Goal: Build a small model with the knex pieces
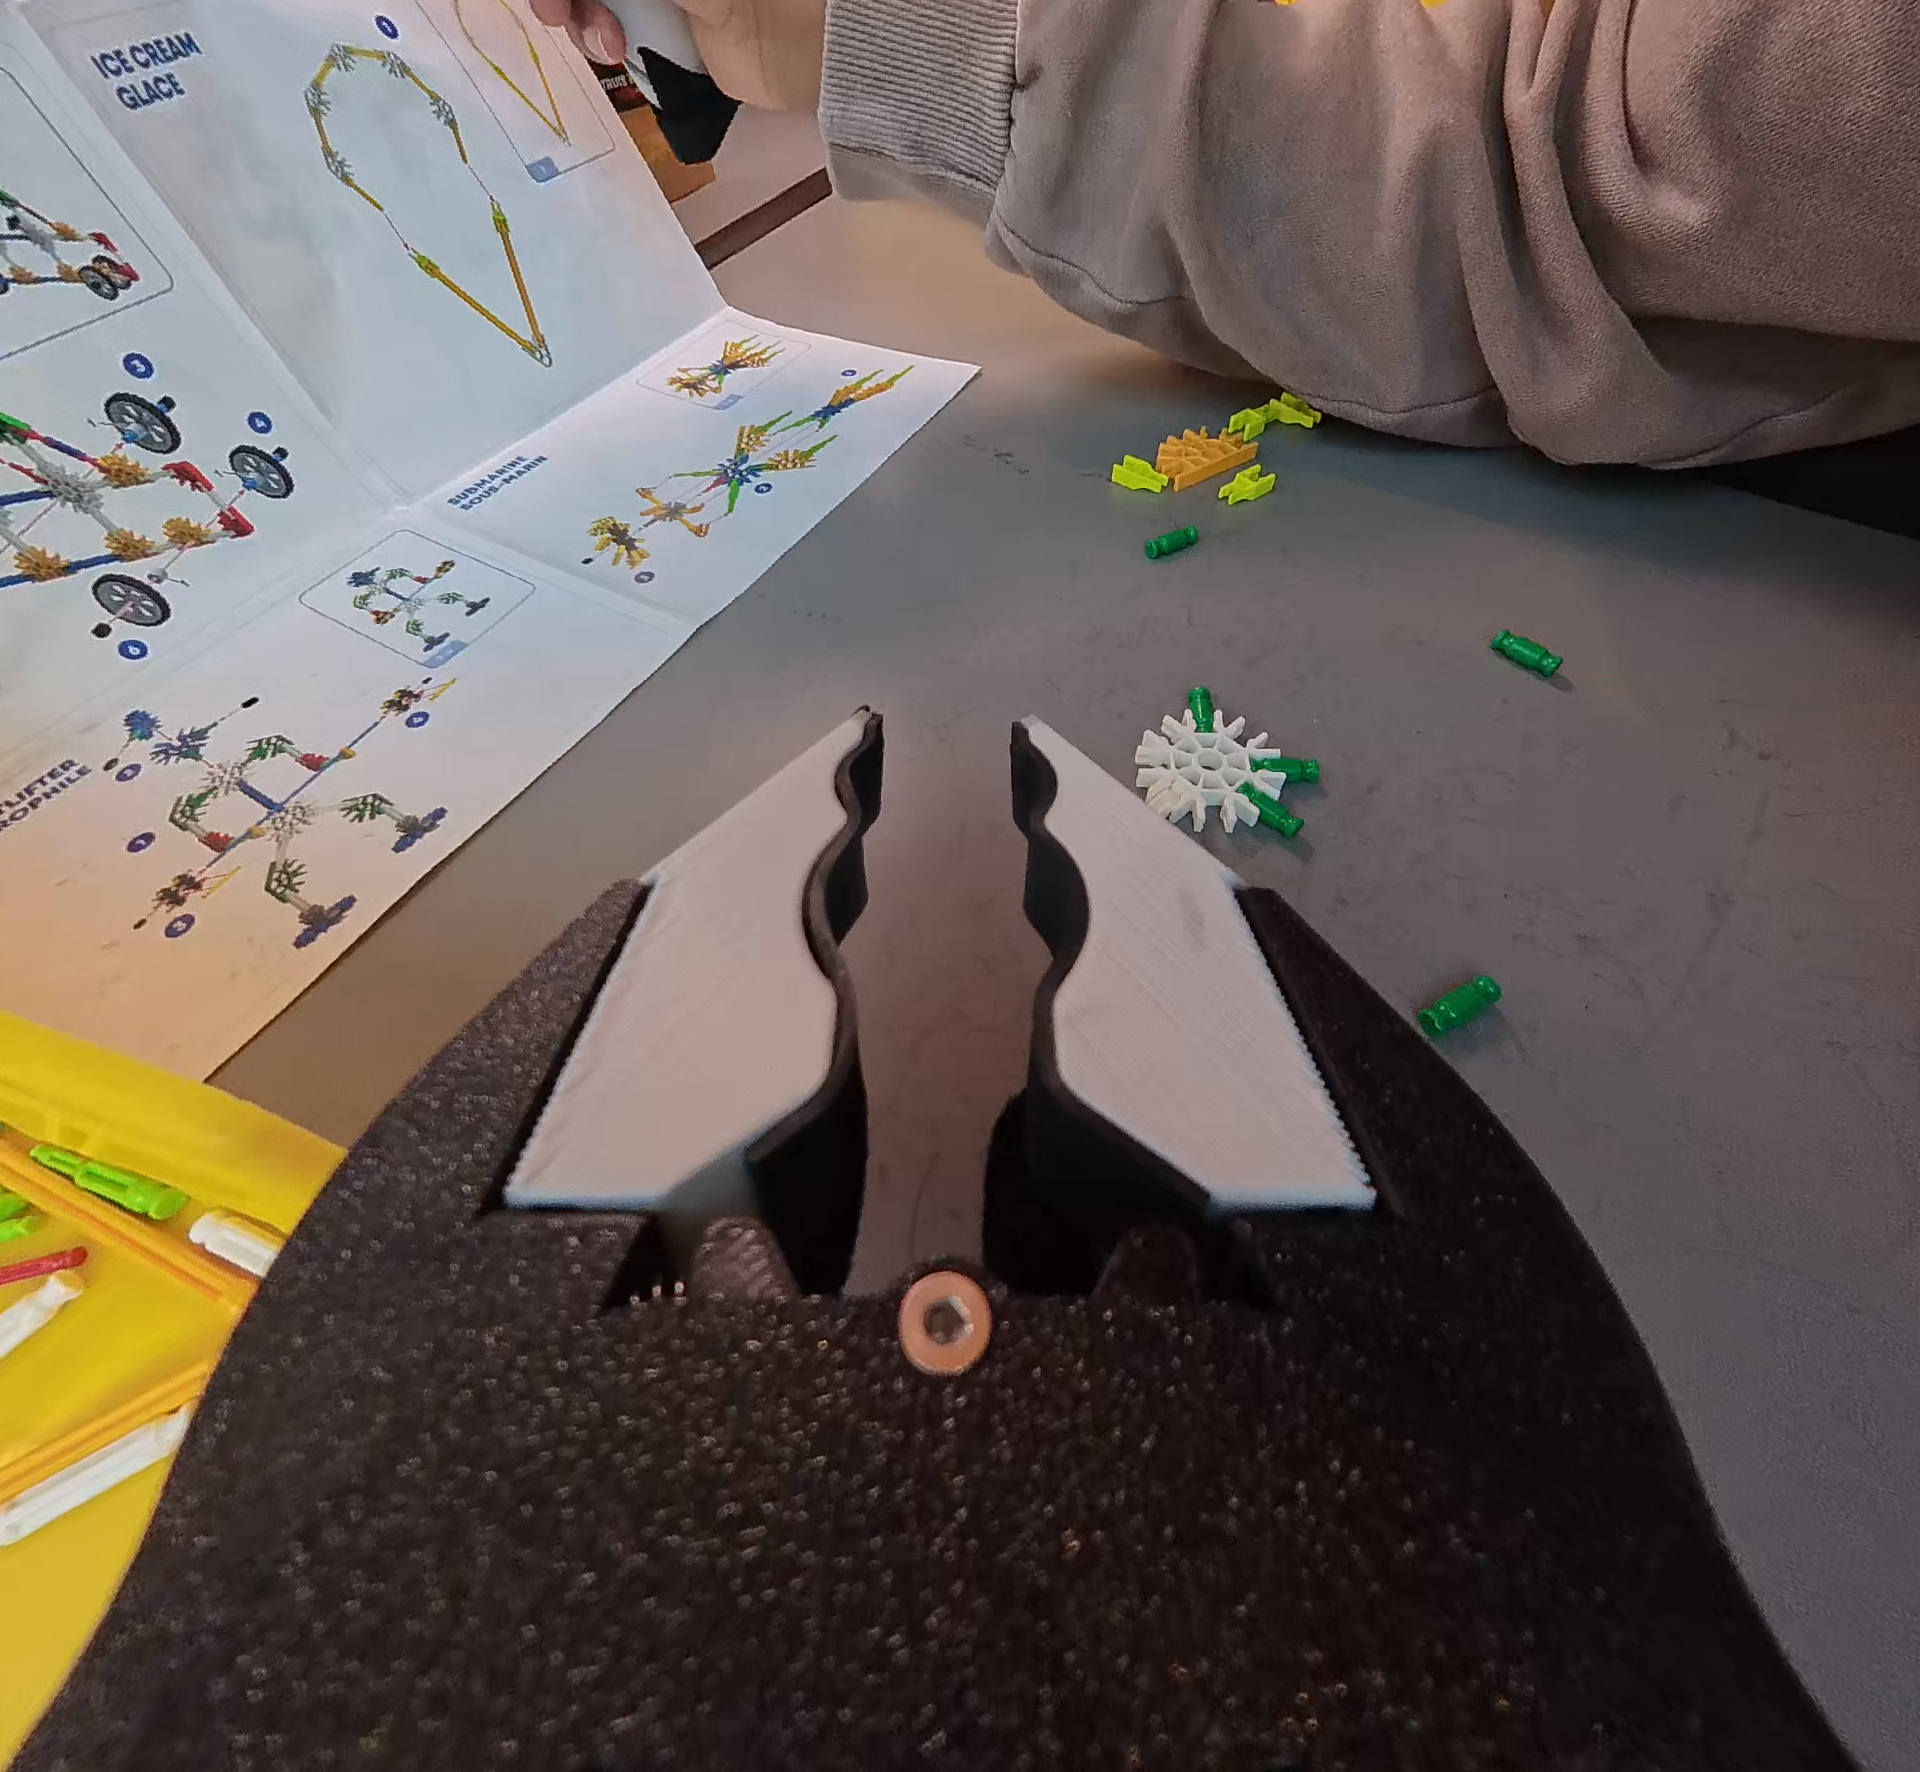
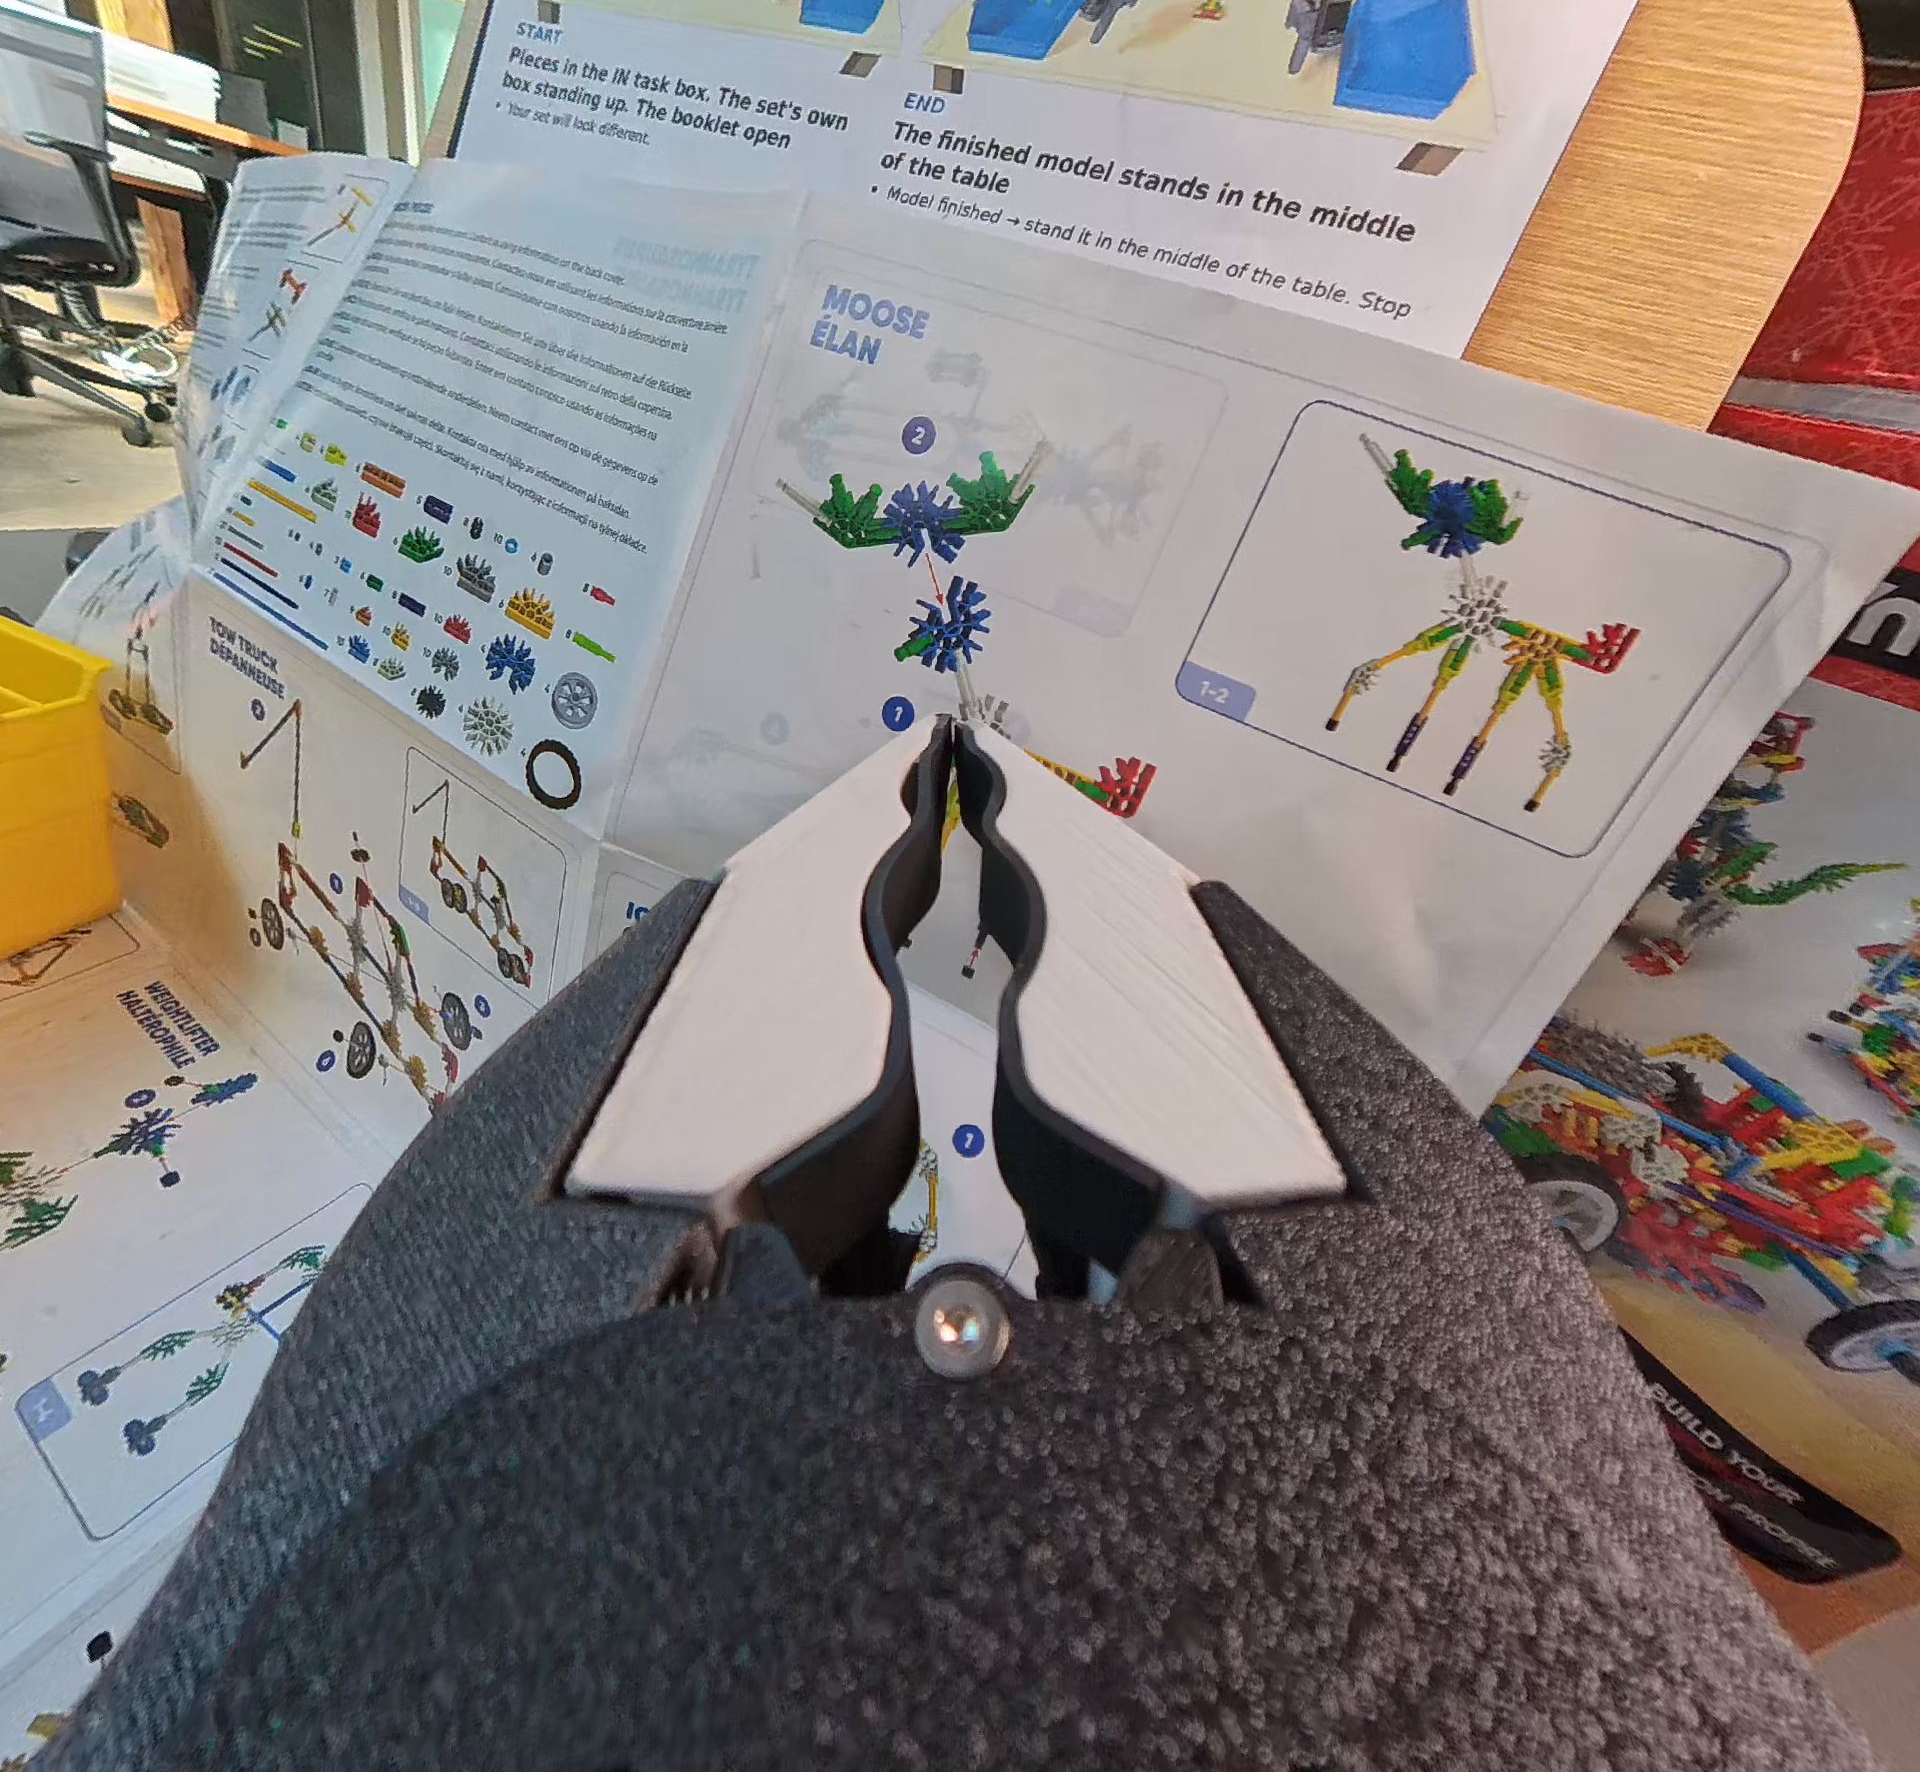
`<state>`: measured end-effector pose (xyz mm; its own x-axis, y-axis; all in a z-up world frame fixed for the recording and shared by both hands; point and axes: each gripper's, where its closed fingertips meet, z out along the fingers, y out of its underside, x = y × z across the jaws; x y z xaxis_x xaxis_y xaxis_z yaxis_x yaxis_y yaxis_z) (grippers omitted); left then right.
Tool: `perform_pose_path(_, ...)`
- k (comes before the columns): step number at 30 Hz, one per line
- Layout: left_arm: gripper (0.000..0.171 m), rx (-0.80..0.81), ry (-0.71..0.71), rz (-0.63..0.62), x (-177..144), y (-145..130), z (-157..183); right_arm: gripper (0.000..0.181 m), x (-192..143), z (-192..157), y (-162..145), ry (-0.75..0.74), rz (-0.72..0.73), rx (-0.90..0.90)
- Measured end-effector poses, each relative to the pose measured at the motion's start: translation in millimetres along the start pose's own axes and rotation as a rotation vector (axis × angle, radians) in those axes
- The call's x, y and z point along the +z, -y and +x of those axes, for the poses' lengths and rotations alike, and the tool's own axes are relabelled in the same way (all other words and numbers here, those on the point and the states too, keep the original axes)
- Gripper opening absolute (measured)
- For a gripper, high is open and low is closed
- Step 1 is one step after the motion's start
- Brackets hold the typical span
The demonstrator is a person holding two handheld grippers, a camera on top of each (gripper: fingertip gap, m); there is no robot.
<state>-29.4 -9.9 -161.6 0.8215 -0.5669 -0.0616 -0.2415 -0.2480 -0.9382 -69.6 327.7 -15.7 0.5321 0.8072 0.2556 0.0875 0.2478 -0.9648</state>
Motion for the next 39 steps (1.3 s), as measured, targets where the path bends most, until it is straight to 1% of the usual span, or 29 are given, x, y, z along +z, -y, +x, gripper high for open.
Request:
perform_pose_path(10, 0.024, 0.001, 0.002, 0.002, -1, 0, -1, 0.0, 0, -1, -2, 0.002, -0.003, 0.004)
perform_pose_path(15, 0.024, 0.003, 0.0, -0.003, 0, -1, 0, 0.0, -1, -4, 2, 0.011, 0.007, 0.007)
perform_pose_path(21, 0.024, 0.023, -0.025, -0.034, 2, -5, 5, 0.001, -1, -12, 5, 0.035, 0.018, -0.001)
perform_pose_path(23, 0.024, 0.035, -0.064, -0.063, 4, -9, 11, 0.001, -1, -13, 4, 0.039, 0.015, -0.004)
perform_pose_path(27, 0.024, 0.104, -0.145, -0.169, 11, -26, 29, 0.002, 1, -15, -1, 0.046, 0.004, -0.008)
perform_pose_path(32, 0.025, 0.162, -0.169, -0.293, 19, -46, 37, 0.002, 2, -19, -2, 0.056, 0.003, -0.015)
perform_pose_path(34, 0.025, 0.154, -0.183, -0.321, 21, -50, 38, 0.002, 2, -21, -2, 0.063, 0.003, -0.018)
perform_pose_path(39, 0.023, 0.121, -0.22, -0.33, 21, -50, 40, 0.002, 2, -28, 0, 0.086, 0.007, -0.03)
